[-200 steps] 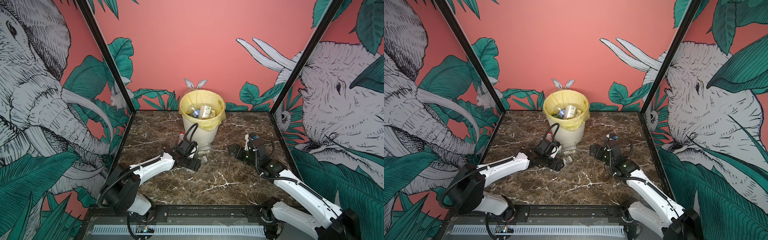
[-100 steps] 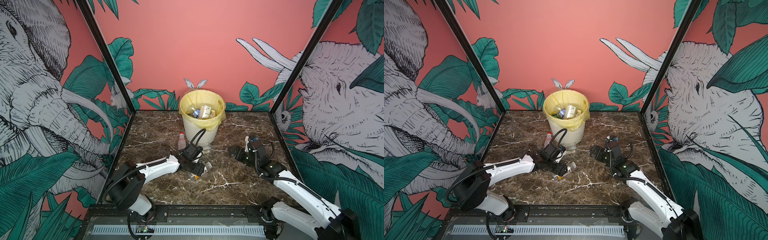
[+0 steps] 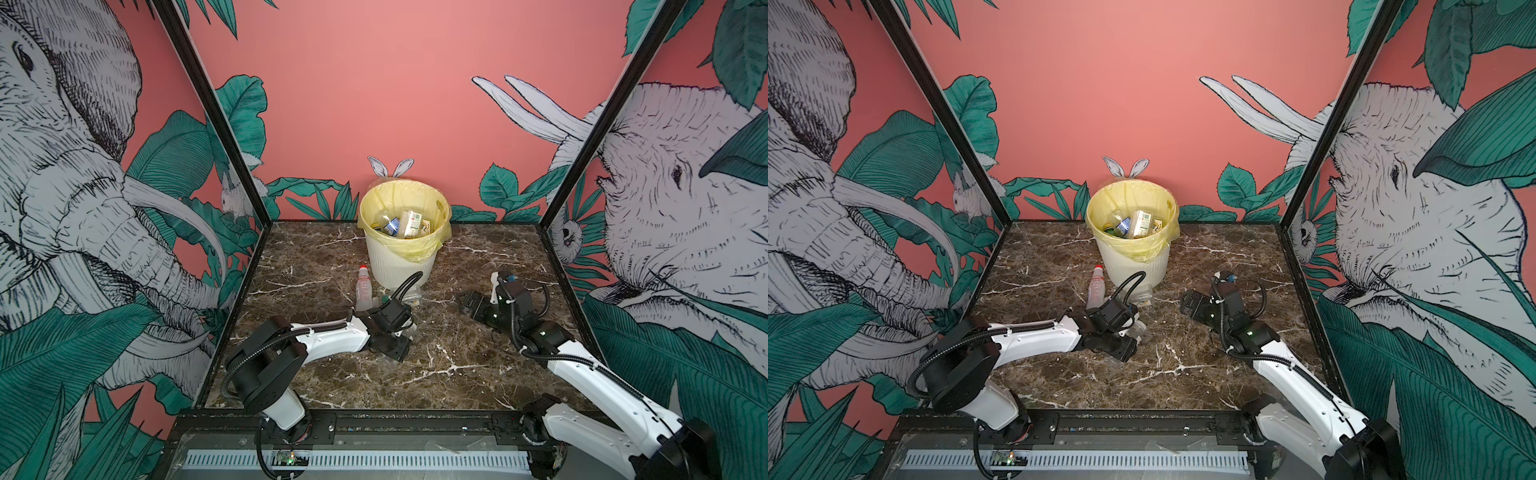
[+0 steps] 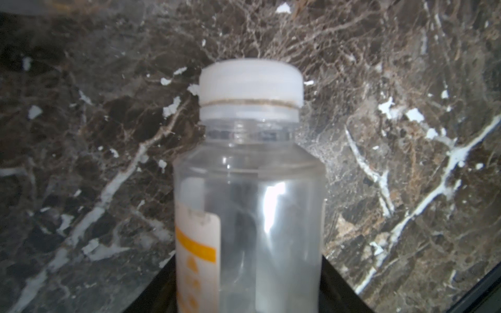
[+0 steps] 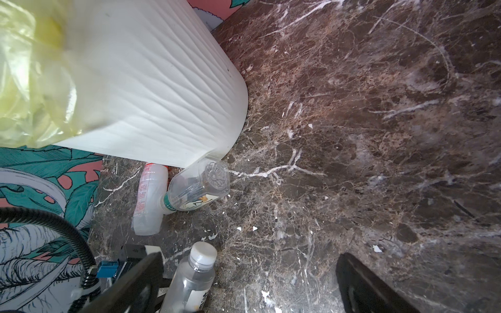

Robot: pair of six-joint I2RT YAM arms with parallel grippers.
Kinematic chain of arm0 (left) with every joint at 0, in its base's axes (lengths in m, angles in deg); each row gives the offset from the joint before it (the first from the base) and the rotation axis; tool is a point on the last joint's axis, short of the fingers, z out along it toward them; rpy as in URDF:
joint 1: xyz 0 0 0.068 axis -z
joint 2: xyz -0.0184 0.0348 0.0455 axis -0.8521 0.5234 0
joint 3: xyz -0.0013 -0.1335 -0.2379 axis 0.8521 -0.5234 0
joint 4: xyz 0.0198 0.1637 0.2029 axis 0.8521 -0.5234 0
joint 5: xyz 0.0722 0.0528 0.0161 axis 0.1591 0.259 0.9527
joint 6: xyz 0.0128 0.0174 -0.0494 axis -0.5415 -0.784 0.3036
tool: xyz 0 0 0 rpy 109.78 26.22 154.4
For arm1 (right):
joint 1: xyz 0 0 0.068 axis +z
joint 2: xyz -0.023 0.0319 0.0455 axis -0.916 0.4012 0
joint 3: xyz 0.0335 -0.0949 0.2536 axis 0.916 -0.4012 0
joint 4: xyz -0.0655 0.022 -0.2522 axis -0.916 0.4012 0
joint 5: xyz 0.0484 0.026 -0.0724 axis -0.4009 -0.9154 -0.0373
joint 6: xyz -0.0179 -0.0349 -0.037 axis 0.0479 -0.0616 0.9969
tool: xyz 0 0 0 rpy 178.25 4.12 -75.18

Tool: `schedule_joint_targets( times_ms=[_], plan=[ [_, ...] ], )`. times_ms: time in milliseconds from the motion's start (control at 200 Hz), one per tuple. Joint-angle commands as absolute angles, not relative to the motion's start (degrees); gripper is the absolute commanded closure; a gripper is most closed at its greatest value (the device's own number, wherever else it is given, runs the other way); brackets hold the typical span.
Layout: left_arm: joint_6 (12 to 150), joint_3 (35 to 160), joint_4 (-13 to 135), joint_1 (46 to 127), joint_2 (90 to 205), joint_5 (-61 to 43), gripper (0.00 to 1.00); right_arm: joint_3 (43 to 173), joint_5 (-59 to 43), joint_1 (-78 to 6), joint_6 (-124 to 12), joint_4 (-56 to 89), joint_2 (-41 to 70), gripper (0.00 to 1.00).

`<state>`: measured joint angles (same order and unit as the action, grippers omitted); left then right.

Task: Throw the plastic bottles in the bin
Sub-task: Pick up the plastic bottle from the center of the table.

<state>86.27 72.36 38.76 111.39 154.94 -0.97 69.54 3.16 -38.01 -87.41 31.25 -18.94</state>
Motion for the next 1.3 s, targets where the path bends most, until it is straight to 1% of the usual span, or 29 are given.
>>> schedule_joint_targets(
  times_ms=[0,65,200,245,575,715,860,1130,1295],
  plan=[
    [88.11,72.30,39.46,111.70,154.93,0.05,0.43,68.51,3.21,-38.32,-88.55,29.79,-20.56,0.01],
    [88.67,72.00,39.38,111.72,154.42,0.38,0.44,68.20,3.23,-38.46,-88.66,29.75,-20.82,0.01],
    [89.75,71.43,39.11,111.71,152.04,0.44,0.52,67.91,3.14,-38.57,-88.79,29.77,-21.08,0.01],
    [90.11,71.04,39.27,111.71,150.82,0.47,0.53,67.91,3.17,-38.57,-88.82,29.82,-21.09,0.01],
    [92.76,68.15,39.20,111.70,137.38,2.90,0.54,66.93,2.70,-38.69,-89.97,28.65,-20.82,0.01],
    [94.72,67.08,39.07,111.72,132.41,6.38,0.55,66.70,2.65,-38.84,-90.14,28.56,-20.92,0.01],
    [95.28,67.47,37.53,111.75,129.97,7.80,0.57,66.57,2.48,-38.88,-90.34,28.38,-21.07,0.01],
    [96.04,69.55,36.03,111.44,127.59,8.45,0.57,66.40,1.98,-38.93,-90.77,28.21,-21.27,0.01],
    [97.44,68.25,37.46,107.15,122.80,5.08,0.57,66.40,1.76,-38.99,-91.02,28.15,-21.27,0.01]
  ],
)
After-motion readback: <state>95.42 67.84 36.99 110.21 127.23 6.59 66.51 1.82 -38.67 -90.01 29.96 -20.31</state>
